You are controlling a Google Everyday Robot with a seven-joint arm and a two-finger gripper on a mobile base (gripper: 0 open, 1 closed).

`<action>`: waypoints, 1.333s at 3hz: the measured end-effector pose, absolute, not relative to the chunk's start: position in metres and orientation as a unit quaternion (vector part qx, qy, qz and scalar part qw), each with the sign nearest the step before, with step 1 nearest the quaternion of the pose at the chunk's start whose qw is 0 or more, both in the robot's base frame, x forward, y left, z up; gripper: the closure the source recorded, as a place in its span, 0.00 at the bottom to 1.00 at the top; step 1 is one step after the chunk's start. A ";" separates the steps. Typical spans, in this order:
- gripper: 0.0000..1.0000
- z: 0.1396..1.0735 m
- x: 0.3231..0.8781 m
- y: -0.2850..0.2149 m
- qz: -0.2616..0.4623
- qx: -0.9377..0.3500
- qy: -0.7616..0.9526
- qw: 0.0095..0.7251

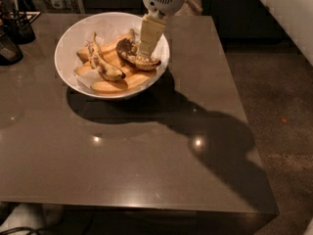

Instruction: Pick banana from white bowl

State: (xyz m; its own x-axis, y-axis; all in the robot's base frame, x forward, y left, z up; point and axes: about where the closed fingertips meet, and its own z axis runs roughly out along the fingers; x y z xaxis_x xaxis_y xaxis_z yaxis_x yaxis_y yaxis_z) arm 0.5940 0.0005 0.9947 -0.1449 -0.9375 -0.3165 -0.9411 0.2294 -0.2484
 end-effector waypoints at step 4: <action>0.44 0.983 0.589 0.019 0.004 -0.639 0.746 0.186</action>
Offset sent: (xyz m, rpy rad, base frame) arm -0.0058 0.0142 -0.0101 -0.0531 0.0298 0.0353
